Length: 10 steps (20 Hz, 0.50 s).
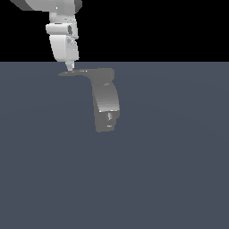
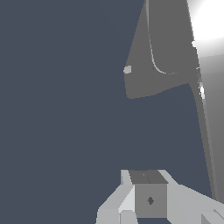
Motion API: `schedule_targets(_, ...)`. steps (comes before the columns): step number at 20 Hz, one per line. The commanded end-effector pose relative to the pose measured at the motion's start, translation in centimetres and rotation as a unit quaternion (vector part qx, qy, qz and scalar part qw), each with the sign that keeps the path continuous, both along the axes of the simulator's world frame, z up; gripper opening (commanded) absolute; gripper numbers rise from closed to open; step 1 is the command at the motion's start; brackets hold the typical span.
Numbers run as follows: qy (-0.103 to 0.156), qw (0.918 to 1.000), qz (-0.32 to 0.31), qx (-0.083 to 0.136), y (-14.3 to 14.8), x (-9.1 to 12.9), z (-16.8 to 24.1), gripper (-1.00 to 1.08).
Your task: Turn on the faucet by rotating a designated handle.
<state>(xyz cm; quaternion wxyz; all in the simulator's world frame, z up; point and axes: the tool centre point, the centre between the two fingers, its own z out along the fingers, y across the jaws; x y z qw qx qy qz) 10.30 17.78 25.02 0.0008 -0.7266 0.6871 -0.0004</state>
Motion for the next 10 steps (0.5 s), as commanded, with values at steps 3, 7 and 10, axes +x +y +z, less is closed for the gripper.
schedule_targets(3, 0.0, 1.0, 0.0, 0.0, 0.0, -1.0, 0.0, -1.0)
schedule_targets(7, 0.0, 1.0, 0.0, 0.0, 0.0, -2.0, 0.0, -1.0)
schedule_targets(10, 0.0, 1.0, 0.0, 0.0, 0.0, -2.8, 0.0, -1.0)
